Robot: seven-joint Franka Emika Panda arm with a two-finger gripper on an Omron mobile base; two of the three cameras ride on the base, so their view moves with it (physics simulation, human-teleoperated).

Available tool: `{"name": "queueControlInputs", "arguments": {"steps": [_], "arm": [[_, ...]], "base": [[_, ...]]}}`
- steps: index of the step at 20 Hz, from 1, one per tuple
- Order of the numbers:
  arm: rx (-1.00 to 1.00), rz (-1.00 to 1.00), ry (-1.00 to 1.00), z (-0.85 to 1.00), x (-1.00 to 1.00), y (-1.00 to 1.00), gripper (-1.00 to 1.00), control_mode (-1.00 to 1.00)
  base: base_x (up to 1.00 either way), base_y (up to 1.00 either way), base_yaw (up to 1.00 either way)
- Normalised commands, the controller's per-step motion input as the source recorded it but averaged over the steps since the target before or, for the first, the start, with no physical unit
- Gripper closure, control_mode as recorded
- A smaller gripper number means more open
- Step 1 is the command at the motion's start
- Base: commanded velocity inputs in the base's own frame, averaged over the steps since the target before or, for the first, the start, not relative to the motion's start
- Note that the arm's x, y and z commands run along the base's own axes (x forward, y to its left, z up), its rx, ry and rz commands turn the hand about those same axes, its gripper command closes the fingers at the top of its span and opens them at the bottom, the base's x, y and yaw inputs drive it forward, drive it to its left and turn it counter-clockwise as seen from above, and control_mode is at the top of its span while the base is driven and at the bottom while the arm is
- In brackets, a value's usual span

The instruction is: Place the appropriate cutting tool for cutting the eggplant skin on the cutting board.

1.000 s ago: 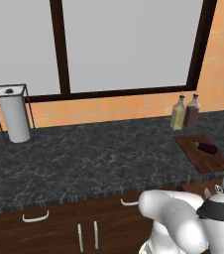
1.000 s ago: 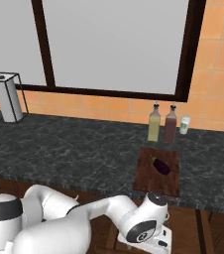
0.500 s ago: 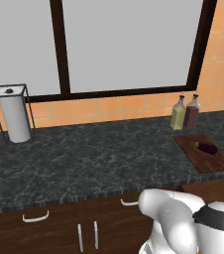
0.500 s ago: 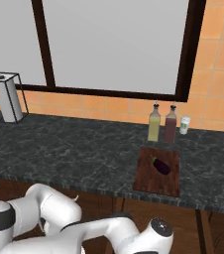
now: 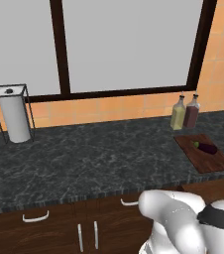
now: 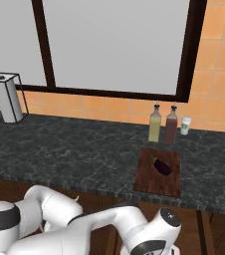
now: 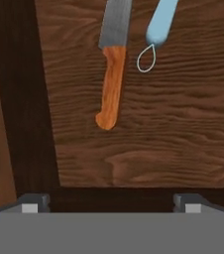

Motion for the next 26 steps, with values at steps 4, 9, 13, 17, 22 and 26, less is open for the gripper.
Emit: {"name": "queueControlInputs", "arguments": {"steps": [4,9,13,17,22,26], "arm": [[0.03,-0.04,0.00,0.00,0.75,-0.07,-1.00,-1.00],[0.04,-0.03,0.00,0.00,0.50,0.00,-1.00,-1.00],[0.01,-0.02,0.00,-0.16,0.10,-0.09,-1.00,-1.00],[0.00,-0.04,0.00,-0.30,0.29,-0.12,-1.00,-1.00],[0.00,-0.07,0.00,-0.17,0.60,0.00,-1.00,-1.00],[0.00,-0.04,0.00,-0.43,0.36,-0.11,-1.00,-1.00]], "base": [[0.00,0.00,0.00],[0.00,0.00,0.00],[0.00,0.00,0.00],[0.00,0.00,0.00],[0.00,0.00,0.00],[0.00,0.00,0.00]]}}
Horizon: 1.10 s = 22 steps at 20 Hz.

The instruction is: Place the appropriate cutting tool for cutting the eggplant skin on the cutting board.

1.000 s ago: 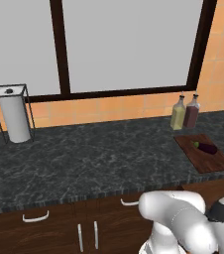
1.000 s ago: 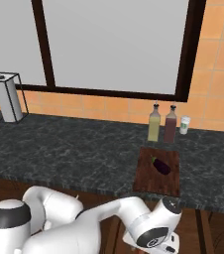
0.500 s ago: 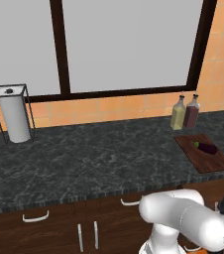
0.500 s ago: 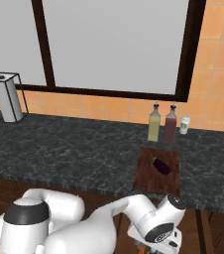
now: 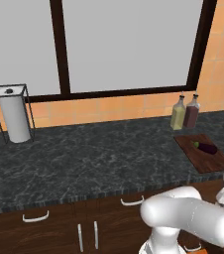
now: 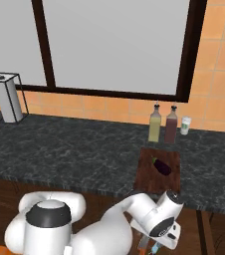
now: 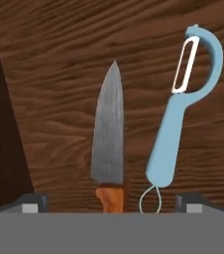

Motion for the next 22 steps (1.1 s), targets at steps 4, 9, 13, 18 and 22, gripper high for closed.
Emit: {"name": "queueControlInputs", "arguments": {"steps": [4,9,13,18,22], "arm": [[0.00,0.00,0.00,-0.48,0.40,-0.27,-1.00,-1.00],[-0.02,-0.01,0.00,-0.27,0.10,-0.50,-1.00,-1.00],[-0.05,-0.04,0.00,-0.22,0.00,-0.39,-1.00,-1.00],[-0.02,-0.06,0.00,-0.37,0.02,-0.05,-1.00,-1.00],[0.00,-0.08,0.00,-0.29,-0.18,0.01,-1.00,-1.00]], "base": [[0.00,0.00,0.00],[0.00,0.00,0.00],[0.00,0.00,0.00],[0.00,0.00,0.00],[0.00,0.00,0.00]]}}
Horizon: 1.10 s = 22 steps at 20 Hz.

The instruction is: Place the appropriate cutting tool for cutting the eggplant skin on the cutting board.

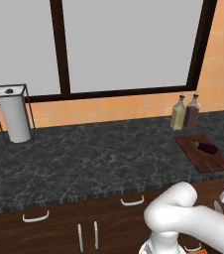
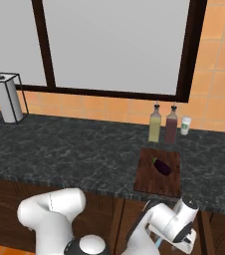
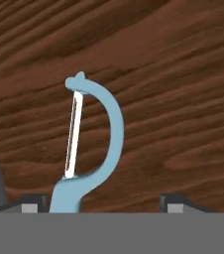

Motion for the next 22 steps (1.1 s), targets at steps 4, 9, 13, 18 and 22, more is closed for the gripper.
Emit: {"name": "queueControlInputs", "arguments": {"steps": [4,9,13,18,22], "arm": [[-0.04,-0.10,0.00,-0.46,-0.56,0.23,1.00,-1.00],[-0.12,-0.09,0.00,-0.60,-0.55,0.28,1.00,-1.00],[-0.11,-0.01,-0.02,-0.23,-0.13,0.03,1.00,-1.00],[-0.03,0.00,-0.01,0.12,-0.06,0.03,1.00,-1.00],[-0.03,0.00,0.00,0.24,-0.11,0.00,1.00,-1.00]], "base": [[0.00,0.00,0.00],[0.00,0.00,0.00],[0.00,0.00,0.00],[0.00,0.00,0.00],[0.00,0.00,0.00]]}}
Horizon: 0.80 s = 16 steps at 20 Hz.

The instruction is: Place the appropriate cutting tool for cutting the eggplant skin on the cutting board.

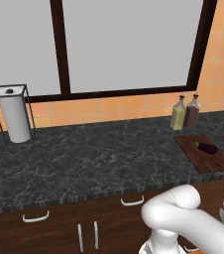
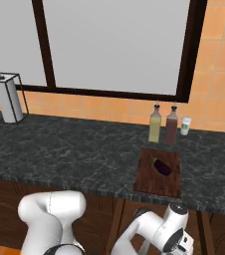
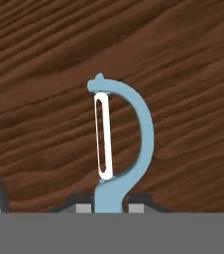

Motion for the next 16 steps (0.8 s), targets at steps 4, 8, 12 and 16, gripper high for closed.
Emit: {"name": "queueControlInputs", "arguments": {"steps": [4,8,12,16], "arm": [[0.00,0.00,0.00,0.96,-0.54,0.00,1.00,-1.00],[0.00,-0.01,0.00,1.00,-0.76,0.01,1.00,-1.00],[0.00,-0.08,0.00,0.98,0.16,0.16,1.00,-1.00],[0.00,-0.12,-0.01,1.00,0.35,0.63,1.00,-1.00]], "base": [[0.00,0.00,0.00],[0.00,0.00,0.00],[0.00,0.00,0.00],[0.00,0.00,0.00]]}}
